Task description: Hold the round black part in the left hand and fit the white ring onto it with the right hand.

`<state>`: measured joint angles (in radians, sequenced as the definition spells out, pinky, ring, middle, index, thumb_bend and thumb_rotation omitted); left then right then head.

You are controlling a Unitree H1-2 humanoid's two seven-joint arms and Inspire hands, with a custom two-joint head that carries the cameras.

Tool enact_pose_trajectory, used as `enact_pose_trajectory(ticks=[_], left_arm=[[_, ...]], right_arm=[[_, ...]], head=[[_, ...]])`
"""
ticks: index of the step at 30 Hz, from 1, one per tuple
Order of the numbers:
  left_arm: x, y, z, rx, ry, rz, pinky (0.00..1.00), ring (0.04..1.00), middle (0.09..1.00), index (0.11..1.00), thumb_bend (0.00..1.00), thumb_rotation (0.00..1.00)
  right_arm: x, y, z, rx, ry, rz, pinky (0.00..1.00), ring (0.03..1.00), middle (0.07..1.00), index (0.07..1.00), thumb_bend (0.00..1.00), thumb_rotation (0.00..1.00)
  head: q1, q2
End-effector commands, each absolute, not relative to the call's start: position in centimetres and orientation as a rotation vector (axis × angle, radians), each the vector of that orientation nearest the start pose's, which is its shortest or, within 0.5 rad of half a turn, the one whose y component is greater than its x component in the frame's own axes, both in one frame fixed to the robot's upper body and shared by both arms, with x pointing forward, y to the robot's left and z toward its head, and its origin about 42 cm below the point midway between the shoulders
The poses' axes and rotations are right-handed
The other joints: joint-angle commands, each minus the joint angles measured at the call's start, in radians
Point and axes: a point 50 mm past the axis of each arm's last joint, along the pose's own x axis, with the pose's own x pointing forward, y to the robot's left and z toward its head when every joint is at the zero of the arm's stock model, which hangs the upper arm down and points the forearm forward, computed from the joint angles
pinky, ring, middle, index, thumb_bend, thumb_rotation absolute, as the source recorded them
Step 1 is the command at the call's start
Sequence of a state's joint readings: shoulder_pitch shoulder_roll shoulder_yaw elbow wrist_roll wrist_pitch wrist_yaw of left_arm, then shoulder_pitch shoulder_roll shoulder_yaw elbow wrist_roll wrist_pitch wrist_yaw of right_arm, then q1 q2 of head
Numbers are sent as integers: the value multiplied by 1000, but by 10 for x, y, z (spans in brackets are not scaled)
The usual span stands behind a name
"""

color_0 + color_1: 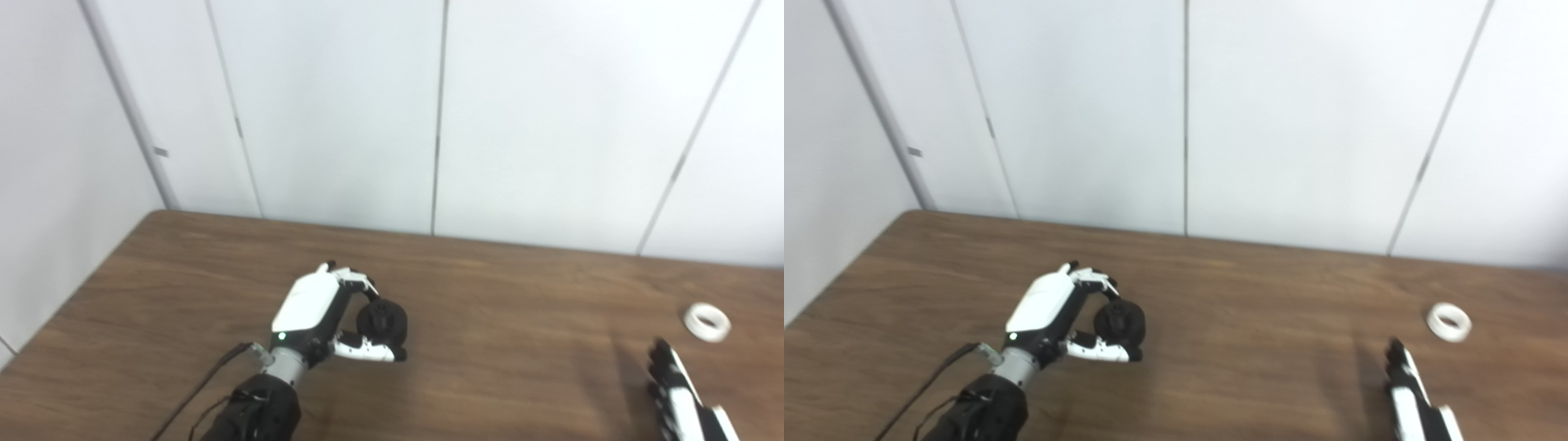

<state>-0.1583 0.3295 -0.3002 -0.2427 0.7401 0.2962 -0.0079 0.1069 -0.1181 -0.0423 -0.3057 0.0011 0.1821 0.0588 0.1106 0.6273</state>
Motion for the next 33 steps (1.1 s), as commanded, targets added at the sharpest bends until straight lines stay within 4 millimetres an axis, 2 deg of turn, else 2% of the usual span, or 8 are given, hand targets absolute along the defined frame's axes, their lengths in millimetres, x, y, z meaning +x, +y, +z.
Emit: enact_pose_trajectory(ticks=[1,3,14,25,33], left_arm=[[308,211,196,1041,-286,-75,1000,892,795,484,524,56],[298,201,191,1039,-294,-100,1000,895,798,484,524,56],[267,175,166,1011,-332,-185,1000,888,788,484,524,55],[251,167,149,1004,-335,-213,1000,876,784,483,524,55],[243,161,135,994,-320,-249,1000,885,793,484,524,56]], right_arm=[[251,-252,159,-125,-90,0,1000,1000,978,967,516,1000],[252,-249,161,-134,-98,-1,1000,1000,970,962,522,1000],[252,-237,174,-141,-117,-11,1000,984,951,950,587,1000],[252,-228,186,-146,-126,-24,1000,971,942,938,595,1000],[250,-229,191,-149,-125,-35,1000,969,944,935,598,1000]], head=[[-2,3],[-29,21],[-114,87],[-167,134],[-185,154]])
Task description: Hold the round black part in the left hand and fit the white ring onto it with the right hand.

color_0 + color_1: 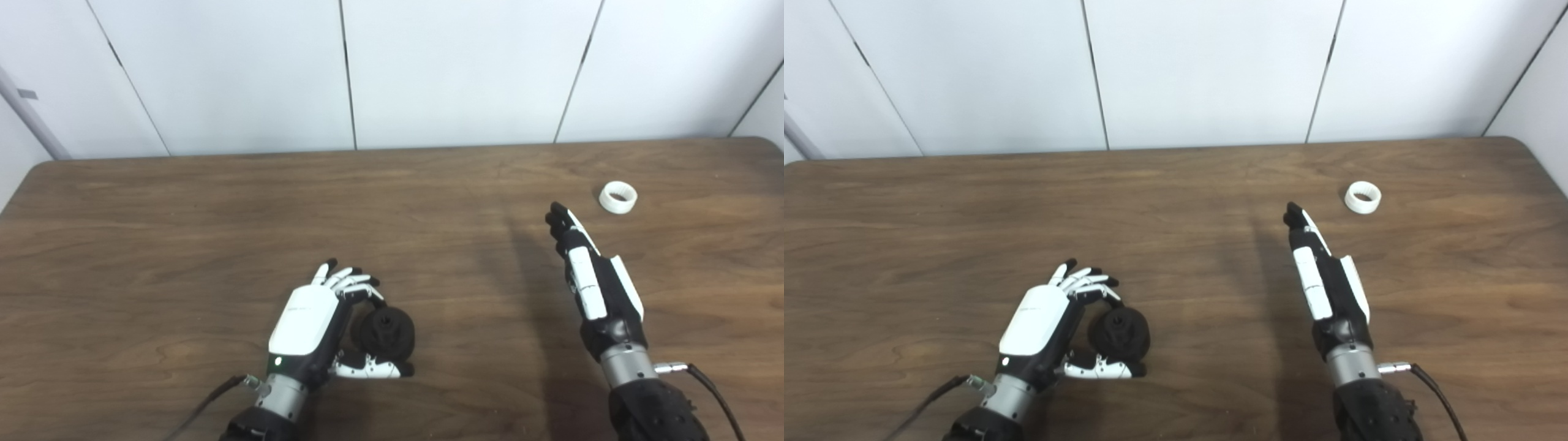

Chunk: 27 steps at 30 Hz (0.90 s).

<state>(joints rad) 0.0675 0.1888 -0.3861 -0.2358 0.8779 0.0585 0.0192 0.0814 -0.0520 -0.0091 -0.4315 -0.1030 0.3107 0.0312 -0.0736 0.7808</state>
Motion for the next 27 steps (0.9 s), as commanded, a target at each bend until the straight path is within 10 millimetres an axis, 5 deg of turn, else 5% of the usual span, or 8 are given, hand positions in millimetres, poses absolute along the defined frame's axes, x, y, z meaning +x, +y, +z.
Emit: enact_pose_trajectory(ticks=[1,27], left_arm=[[242,161,133,996,-313,-252,1000,888,795,484,524,55],[238,164,107,1069,-322,-259,1000,881,784,485,524,52]], right_arm=[[250,-230,191,-150,-126,-35,1000,969,946,936,594,1000],[252,-240,194,-148,-133,-59,1000,963,942,927,593,1000]], head=[[-2,2],[-10,5]])
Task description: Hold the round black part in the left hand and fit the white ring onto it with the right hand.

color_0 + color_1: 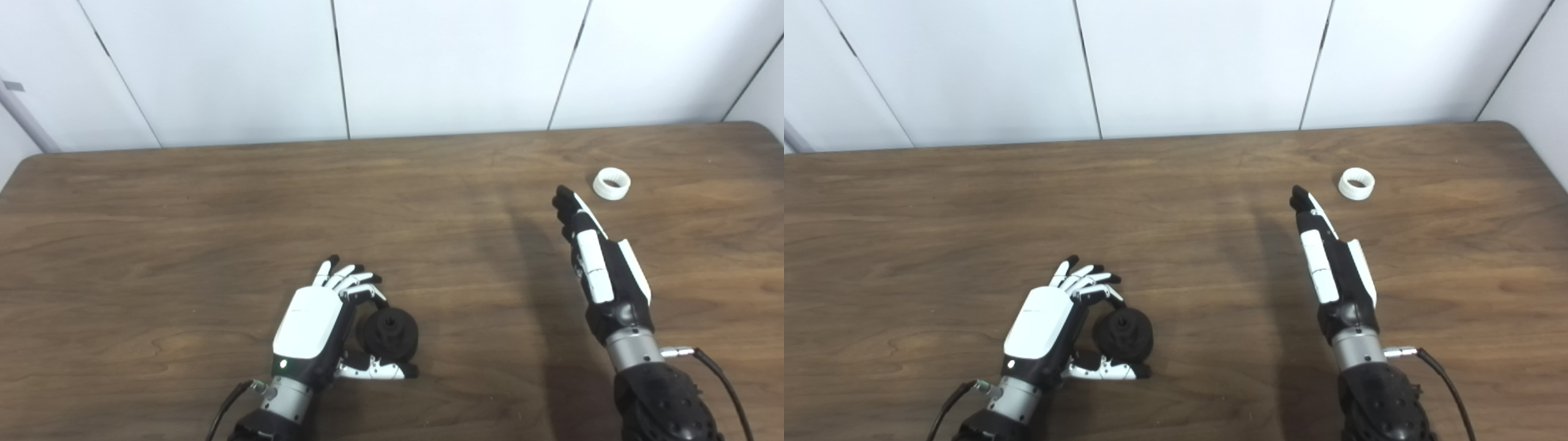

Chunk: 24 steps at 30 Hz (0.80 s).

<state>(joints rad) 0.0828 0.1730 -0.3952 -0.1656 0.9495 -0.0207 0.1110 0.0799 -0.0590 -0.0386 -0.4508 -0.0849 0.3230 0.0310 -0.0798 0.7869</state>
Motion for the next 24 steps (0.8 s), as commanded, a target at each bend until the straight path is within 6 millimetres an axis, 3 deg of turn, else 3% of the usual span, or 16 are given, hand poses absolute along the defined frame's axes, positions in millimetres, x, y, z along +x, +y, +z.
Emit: enact_pose_trajectory(ticks=[1,6,9,18,20,24], left_arm=[[238,165,107,1071,-320,-259,1000,882,783,485,524,52],[241,167,105,1075,-309,-261,1000,884,781,485,524,53],[243,168,105,1079,-307,-263,1000,884,782,485,524,53],[247,179,108,1095,-305,-255,1000,872,774,485,524,53],[247,182,109,1095,-300,-256,1000,871,774,485,524,52],[246,188,110,1107,-294,-259,1000,870,776,485,524,51]], right_arm=[[252,-241,195,-148,-133,-66,1000,961,939,927,594,1000],[257,-249,203,-169,-134,-96,1000,953,937,927,578,1000],[266,-258,213,-207,-158,-94,1000,955,937,917,500,959],[295,-295,246,-581,-152,-174,808,840,838,813,582,645],[301,-303,252,-677,-151,-187,843,882,866,774,628,512],[315,-313,265,-809,-149,-209,907,934,915,736,708,357]], head=[[-9,-1],[-34,-6],[-66,2],[-159,3],[-179,2],[-242,-6]])
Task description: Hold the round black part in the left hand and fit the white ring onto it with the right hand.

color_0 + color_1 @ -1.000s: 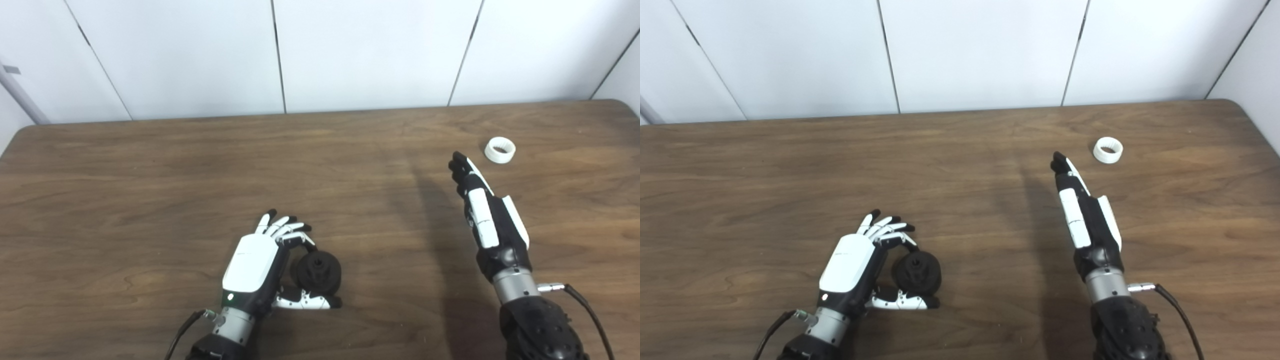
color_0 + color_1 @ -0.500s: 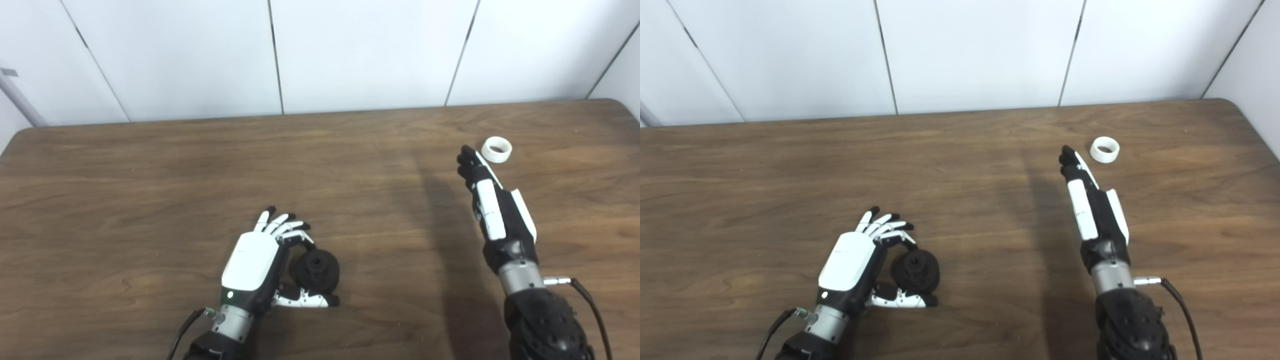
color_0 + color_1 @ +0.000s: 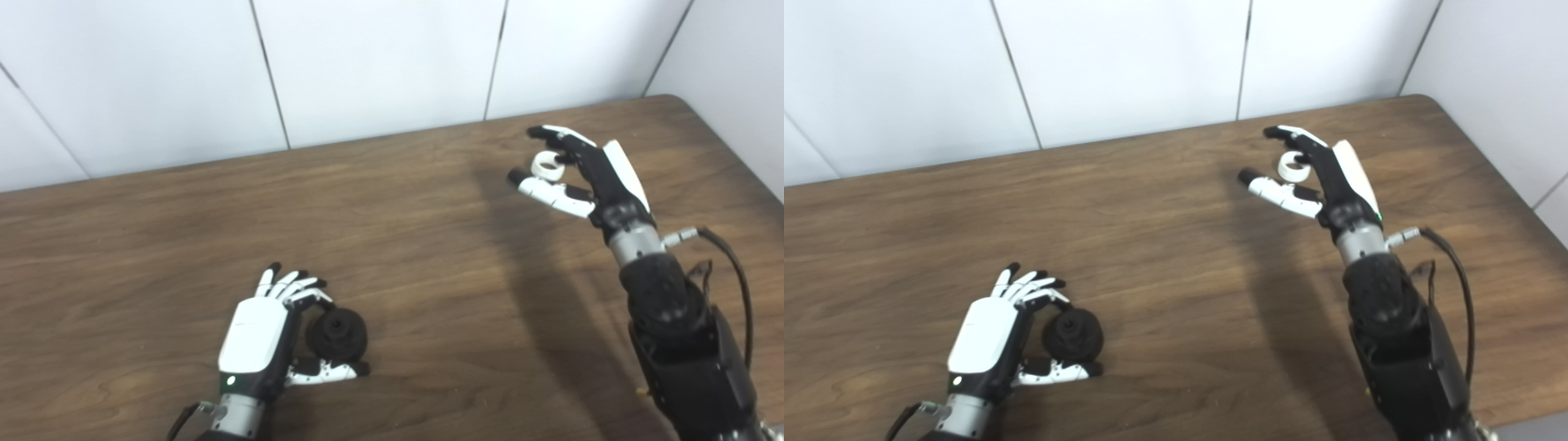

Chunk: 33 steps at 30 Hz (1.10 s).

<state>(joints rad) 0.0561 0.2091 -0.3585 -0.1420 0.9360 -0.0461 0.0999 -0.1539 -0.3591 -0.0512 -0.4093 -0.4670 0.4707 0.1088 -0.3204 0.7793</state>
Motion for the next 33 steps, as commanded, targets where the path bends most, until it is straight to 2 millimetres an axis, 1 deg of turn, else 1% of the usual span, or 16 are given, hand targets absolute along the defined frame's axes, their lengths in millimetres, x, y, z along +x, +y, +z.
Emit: enact_pose_trajectory(ticks=[1,2,3,7,9,12,16,18,20,23,27,33], left_arm=[[247,189,110,1109,-293,-259,1000,871,777,485,523,51],[247,190,110,1109,-292,-259,1000,871,777,485,523,51],[247,192,110,1110,-292,-258,1000,869,776,485,523,51],[246,196,111,1112,-282,-256,1000,862,773,485,523,50],[246,198,111,1110,-281,-256,1000,858,771,485,523,50],[246,201,111,1107,-282,-255,1000,855,767,485,523,50],[246,203,110,1107,-284,-254,1000,848,761,485,523,50],[246,204,110,1105,-286,-255,1000,847,761,485,523,50],[245,205,109,1105,-284,-256,1000,846,761,485,523,50],[245,205,108,1105,-284,-256,1000,844,761,485,523,50],[244,206,108,1107,-287,-257,1000,840,759,485,524,51],[242,207,108,1106,-285,-255,991,837,759,485,523,50]], right_arm=[[320,-315,269,-847,-147,-212,899,937,923,734,722,331],[323,-317,271,-877,-144,-215,879,937,930,733,734,308],[327,-318,274,-902,-139,-218,871,939,932,733,745,298],[346,-326,283,-972,-109,-236,847,958,951,732,799,262],[355,-328,287,-996,-96,-240,858,964,957,730,816,234],[365,-331,289,-1018,-79,-244,897,971,962,730,825,230],[382,-336,287,-1019,-46,-250,928,979,971,730,825,246],[391,-339,286,-1013,-24,-255,976,993,977,728,835,258],[399,-343,284,-1008,1,-258,995,999,985,729,837,251],[411,-348,282,-1015,36,-261,1000,1000,992,730,841,235],[423,-355,278,-1050,86,-261,1000,1000,989,729,849,243],[437,-362,274,-1079,147,-245,1000,1000,978,729,852,237]], head=[[-10,0],[-19,-2],[-38,-6],[-78,-13],[-96,-16],[-116,-21],[-128,-25],[-132,-27],[-133,-28],[-136,-30],[-137,-34],[-139,-37]])
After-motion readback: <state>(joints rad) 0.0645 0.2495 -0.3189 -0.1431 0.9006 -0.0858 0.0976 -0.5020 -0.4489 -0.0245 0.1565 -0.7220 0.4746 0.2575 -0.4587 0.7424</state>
